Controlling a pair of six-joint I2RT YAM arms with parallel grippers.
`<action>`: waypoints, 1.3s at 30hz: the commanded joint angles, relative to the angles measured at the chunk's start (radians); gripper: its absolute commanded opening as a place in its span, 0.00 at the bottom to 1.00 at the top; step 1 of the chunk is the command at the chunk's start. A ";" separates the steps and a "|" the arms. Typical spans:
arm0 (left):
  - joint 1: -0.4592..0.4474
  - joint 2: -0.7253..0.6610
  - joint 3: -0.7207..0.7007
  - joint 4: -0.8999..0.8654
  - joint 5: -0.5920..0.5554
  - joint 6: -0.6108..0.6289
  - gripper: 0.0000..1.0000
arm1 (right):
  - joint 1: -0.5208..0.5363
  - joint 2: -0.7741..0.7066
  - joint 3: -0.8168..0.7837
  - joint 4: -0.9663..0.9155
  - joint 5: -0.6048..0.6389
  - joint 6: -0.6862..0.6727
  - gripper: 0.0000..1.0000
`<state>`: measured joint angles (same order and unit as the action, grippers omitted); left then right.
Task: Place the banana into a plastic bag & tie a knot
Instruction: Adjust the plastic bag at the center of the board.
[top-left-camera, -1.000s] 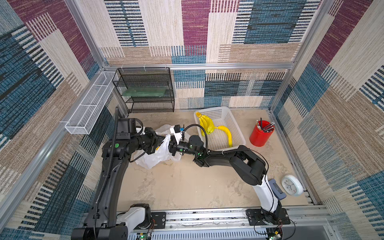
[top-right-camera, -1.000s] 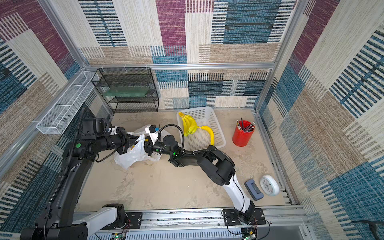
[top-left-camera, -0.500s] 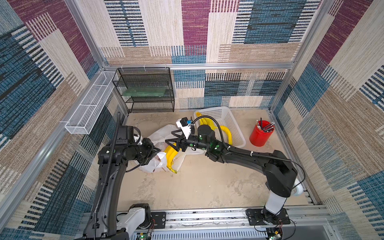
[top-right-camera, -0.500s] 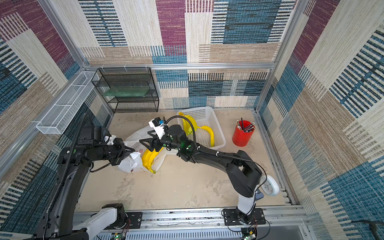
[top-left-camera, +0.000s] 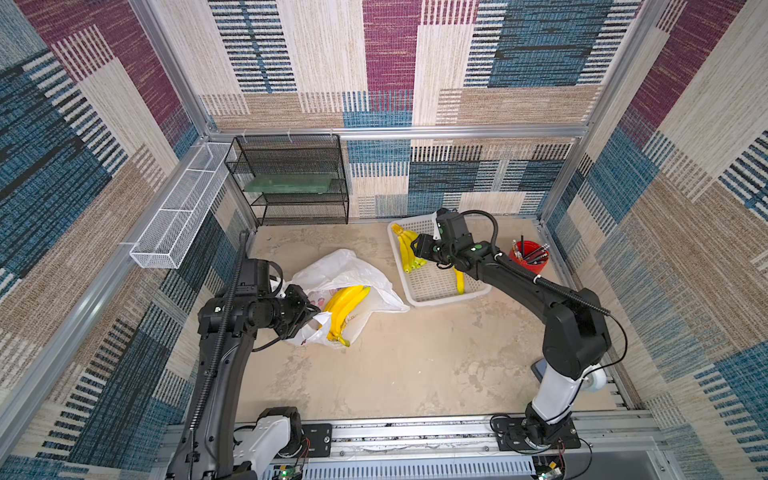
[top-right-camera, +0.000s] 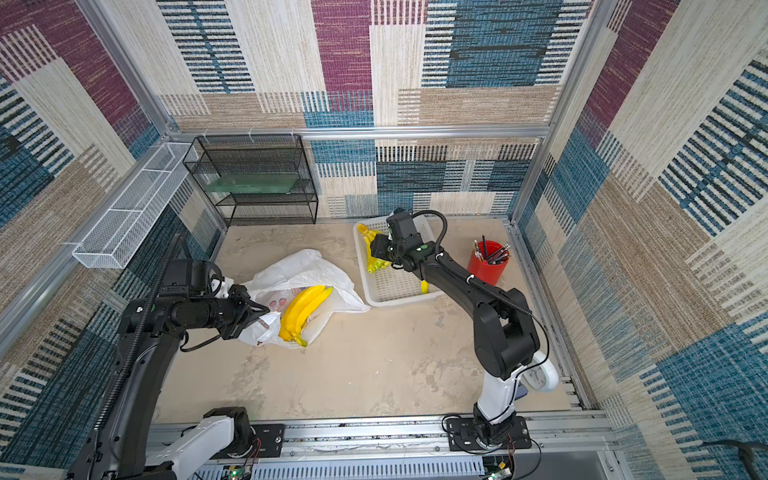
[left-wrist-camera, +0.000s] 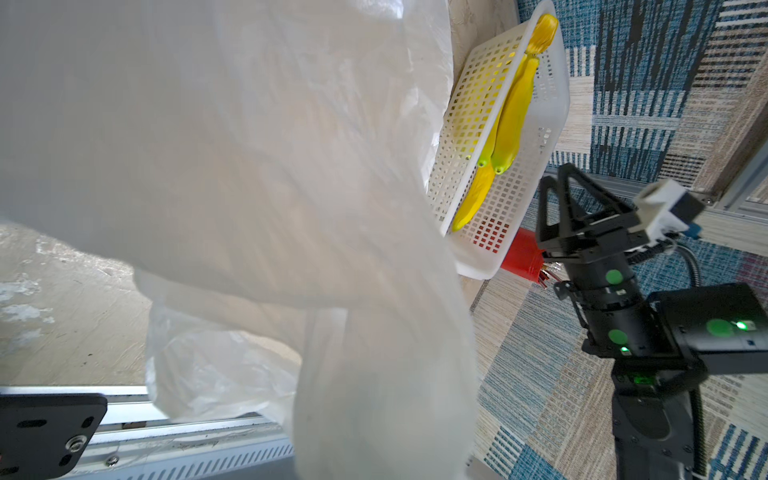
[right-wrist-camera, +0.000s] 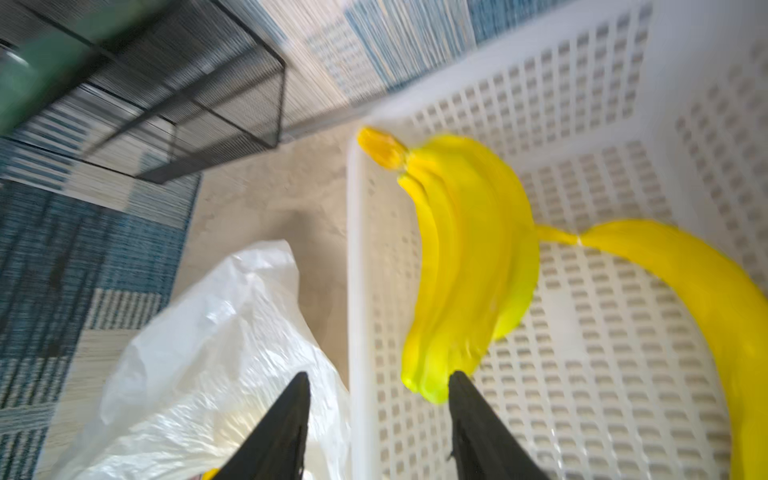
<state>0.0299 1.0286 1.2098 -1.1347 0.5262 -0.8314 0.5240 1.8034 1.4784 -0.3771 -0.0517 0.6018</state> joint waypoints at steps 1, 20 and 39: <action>0.001 0.005 0.003 -0.009 -0.012 0.040 0.00 | 0.059 0.009 0.029 -0.119 0.086 0.013 0.58; -0.001 -0.016 -0.010 -0.034 -0.027 0.080 0.00 | 0.342 0.336 0.336 -0.393 0.361 -0.367 0.71; 0.016 0.032 0.142 -0.070 -0.061 0.118 0.00 | 0.320 0.327 0.563 -0.486 0.378 -0.365 0.00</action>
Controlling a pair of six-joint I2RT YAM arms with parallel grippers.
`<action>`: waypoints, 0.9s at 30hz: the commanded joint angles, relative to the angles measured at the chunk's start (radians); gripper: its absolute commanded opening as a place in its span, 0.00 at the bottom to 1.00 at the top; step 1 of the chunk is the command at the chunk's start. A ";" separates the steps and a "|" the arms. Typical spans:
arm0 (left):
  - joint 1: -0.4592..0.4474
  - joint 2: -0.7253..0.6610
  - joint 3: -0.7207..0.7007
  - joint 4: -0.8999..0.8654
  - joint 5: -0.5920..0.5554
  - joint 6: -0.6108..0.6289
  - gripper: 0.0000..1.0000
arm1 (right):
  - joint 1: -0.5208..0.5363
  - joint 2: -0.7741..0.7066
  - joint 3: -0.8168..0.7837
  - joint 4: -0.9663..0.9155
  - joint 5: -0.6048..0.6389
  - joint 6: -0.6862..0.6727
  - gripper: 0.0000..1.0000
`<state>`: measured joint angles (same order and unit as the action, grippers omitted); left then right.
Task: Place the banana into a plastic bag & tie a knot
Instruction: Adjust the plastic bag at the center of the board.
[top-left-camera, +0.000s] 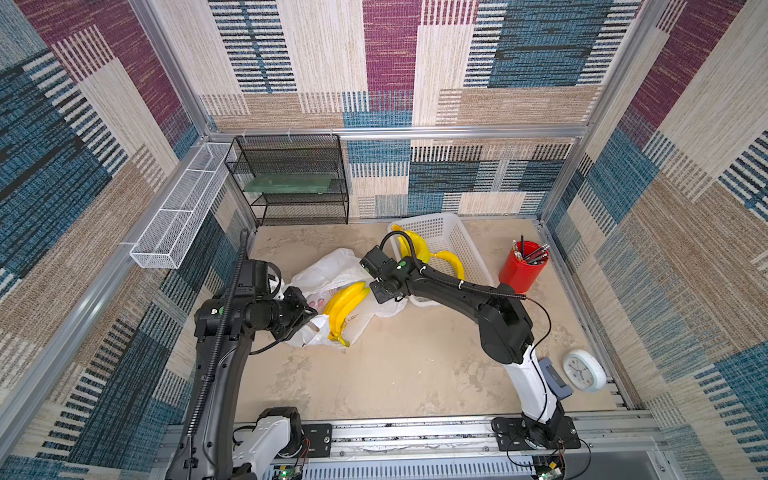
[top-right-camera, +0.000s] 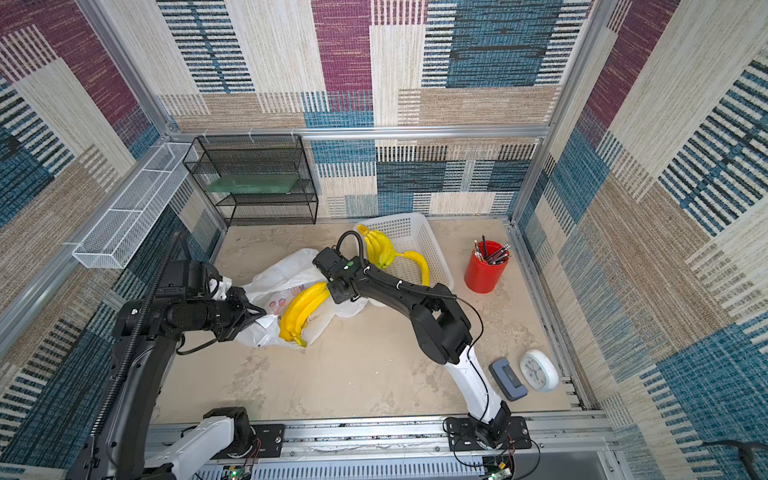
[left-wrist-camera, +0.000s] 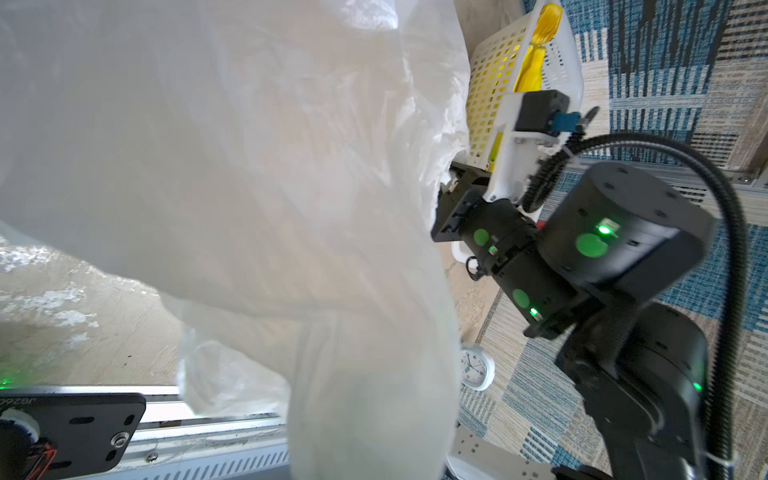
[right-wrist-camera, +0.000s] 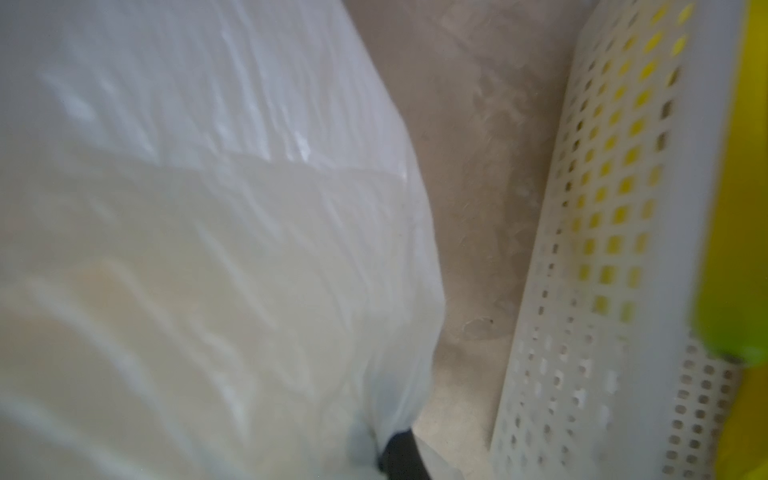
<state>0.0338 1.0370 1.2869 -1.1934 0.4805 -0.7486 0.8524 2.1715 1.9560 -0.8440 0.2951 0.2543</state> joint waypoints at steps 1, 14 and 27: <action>0.024 0.046 0.122 -0.011 -0.011 0.030 0.00 | -0.017 -0.042 0.150 -0.051 0.038 -0.026 0.00; 0.298 0.314 0.757 -0.004 0.131 -0.102 0.00 | -0.168 -0.130 0.500 -0.157 -0.088 -0.110 0.00; 0.303 -0.016 0.168 -0.086 0.116 -0.046 0.00 | -0.104 -0.302 0.017 -0.108 -0.210 0.007 0.00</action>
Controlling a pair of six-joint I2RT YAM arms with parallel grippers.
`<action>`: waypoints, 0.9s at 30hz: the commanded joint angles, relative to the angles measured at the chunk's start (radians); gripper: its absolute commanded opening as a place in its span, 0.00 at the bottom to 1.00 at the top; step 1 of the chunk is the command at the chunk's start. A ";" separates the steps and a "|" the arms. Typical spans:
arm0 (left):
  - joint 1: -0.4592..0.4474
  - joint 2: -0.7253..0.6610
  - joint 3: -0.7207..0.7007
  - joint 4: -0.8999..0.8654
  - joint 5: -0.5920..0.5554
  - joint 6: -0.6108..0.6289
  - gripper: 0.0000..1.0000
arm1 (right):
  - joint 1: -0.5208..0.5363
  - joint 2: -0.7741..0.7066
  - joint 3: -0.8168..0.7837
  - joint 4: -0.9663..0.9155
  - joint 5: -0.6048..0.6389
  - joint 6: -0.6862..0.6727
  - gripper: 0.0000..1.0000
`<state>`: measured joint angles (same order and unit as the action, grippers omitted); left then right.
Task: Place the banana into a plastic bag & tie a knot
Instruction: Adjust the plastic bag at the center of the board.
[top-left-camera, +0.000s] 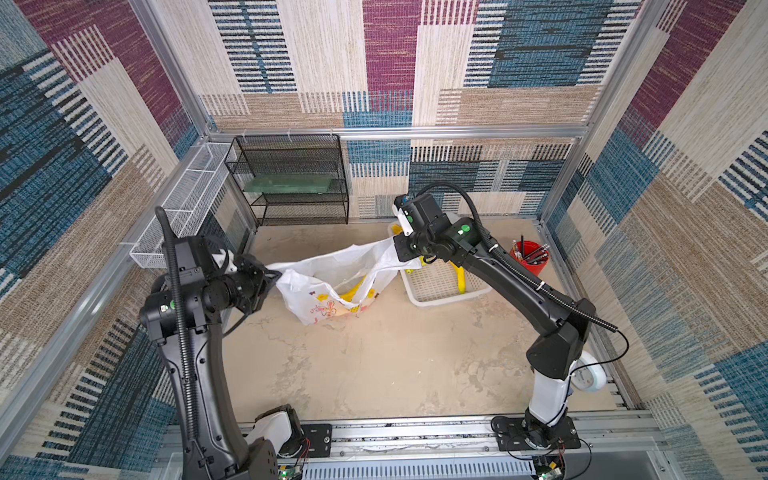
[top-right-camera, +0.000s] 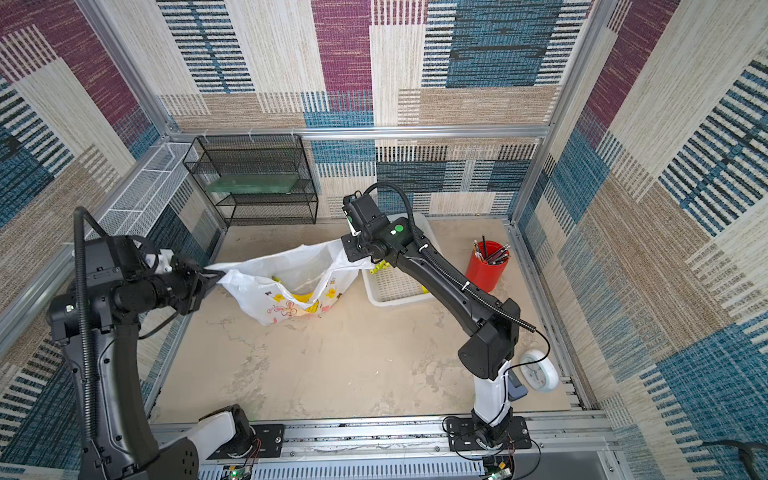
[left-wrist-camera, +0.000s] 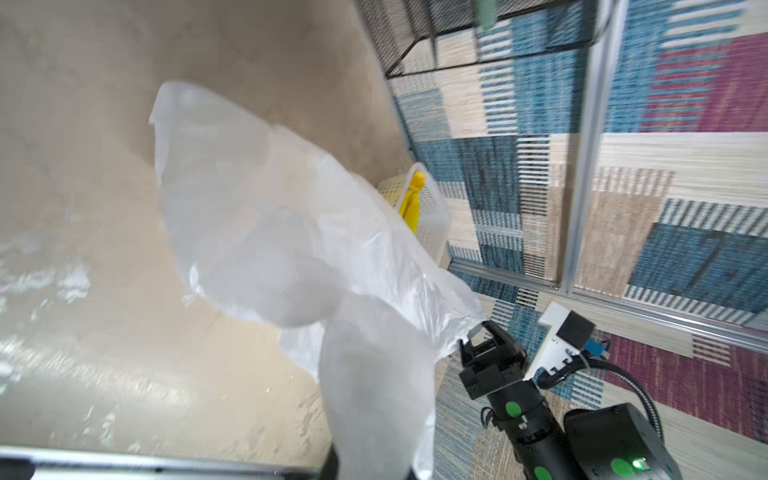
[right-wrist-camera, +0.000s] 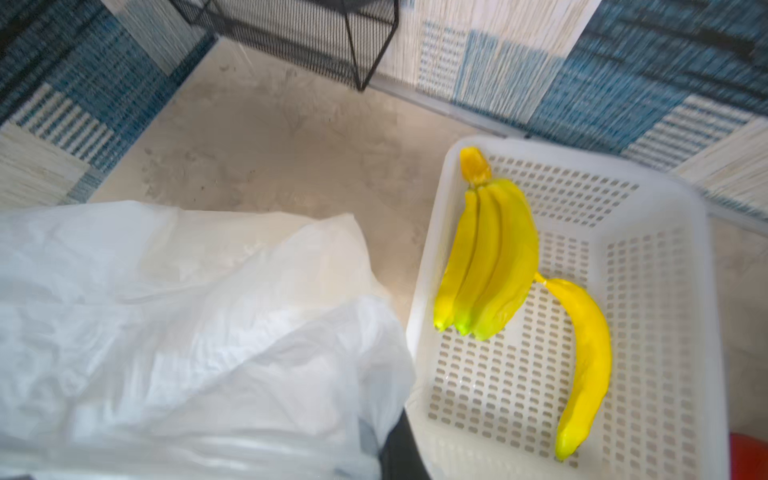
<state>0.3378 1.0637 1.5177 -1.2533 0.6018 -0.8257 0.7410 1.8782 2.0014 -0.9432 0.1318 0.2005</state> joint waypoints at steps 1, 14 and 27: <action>-0.001 -0.060 -0.082 -0.031 -0.005 0.030 0.00 | 0.010 -0.007 -0.039 -0.013 -0.056 0.061 0.00; -0.003 -0.091 -0.096 -0.051 0.029 0.010 0.00 | -0.221 -0.190 -0.111 0.207 -0.178 0.157 0.82; -0.003 -0.031 -0.053 -0.050 0.005 0.042 0.00 | -0.376 0.010 -0.174 0.309 -0.281 0.231 0.78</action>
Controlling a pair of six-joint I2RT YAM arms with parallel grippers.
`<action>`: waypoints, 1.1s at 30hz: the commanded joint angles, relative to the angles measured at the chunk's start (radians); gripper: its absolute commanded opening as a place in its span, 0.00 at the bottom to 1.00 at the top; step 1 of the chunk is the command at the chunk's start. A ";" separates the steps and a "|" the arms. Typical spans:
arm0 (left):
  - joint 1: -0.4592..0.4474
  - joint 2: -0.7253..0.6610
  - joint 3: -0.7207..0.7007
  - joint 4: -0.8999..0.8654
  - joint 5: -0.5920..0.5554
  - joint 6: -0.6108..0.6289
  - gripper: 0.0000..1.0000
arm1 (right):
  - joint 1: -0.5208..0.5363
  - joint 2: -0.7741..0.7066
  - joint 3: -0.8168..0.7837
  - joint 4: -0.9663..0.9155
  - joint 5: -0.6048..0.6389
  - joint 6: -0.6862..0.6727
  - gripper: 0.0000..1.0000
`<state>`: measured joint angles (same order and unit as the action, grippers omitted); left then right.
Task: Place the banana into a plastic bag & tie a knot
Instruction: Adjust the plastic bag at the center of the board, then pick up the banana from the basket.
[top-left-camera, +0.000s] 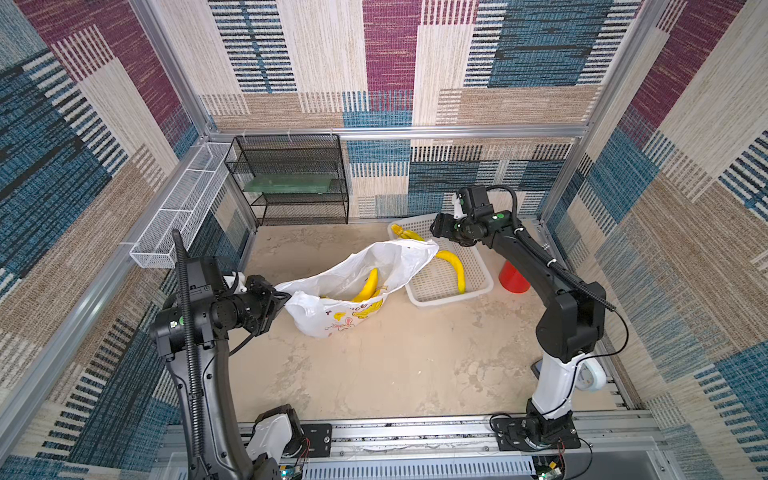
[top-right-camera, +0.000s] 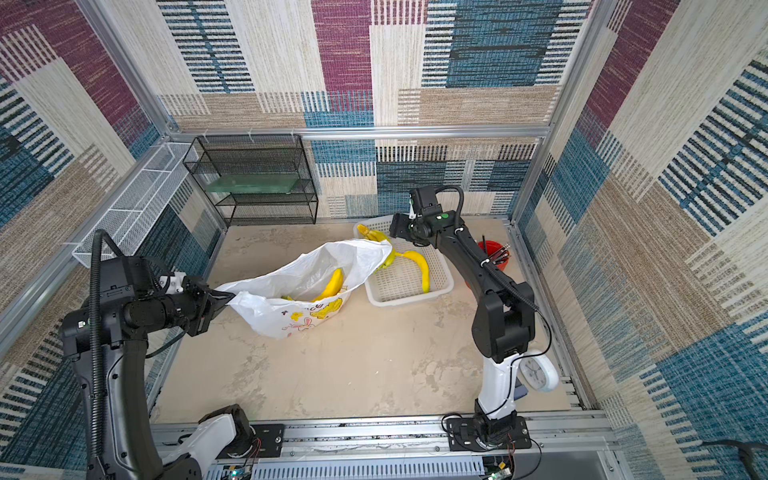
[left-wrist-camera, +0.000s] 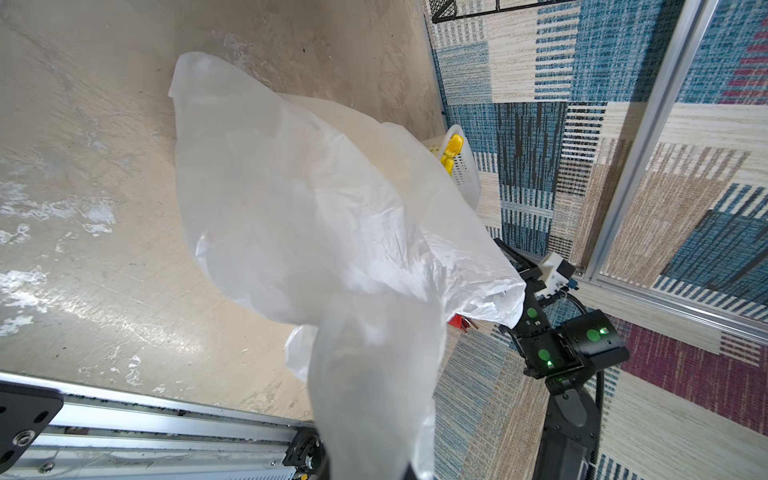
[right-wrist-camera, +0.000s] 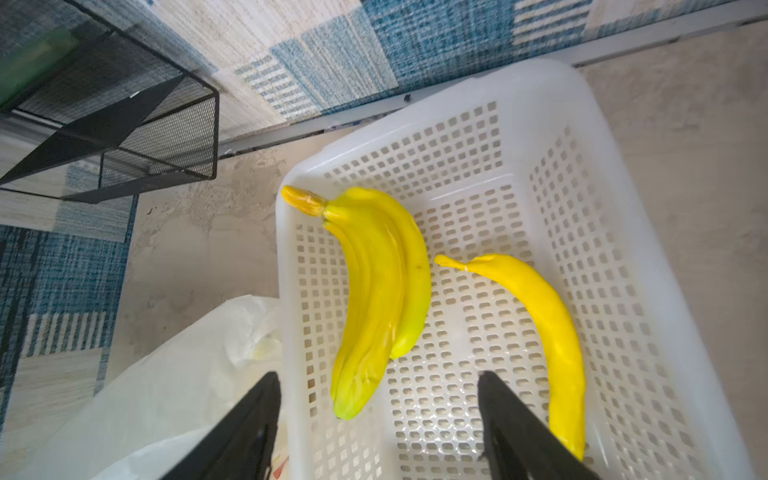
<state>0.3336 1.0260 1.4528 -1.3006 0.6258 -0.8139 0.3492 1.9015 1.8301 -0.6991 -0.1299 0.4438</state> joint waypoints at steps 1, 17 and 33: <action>0.001 0.011 0.016 -0.003 -0.028 0.034 0.00 | 0.017 -0.007 -0.009 0.068 -0.017 -0.023 0.78; 0.001 0.094 0.108 0.014 -0.208 0.012 0.00 | 0.125 0.468 0.396 0.280 0.118 -0.587 0.76; 0.002 0.110 0.097 0.015 -0.180 0.011 0.00 | 0.122 0.661 0.574 0.274 0.156 -0.496 0.61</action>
<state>0.3336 1.1378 1.5520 -1.2961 0.4450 -0.8055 0.4778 2.5538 2.3833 -0.4652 0.0360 -0.0792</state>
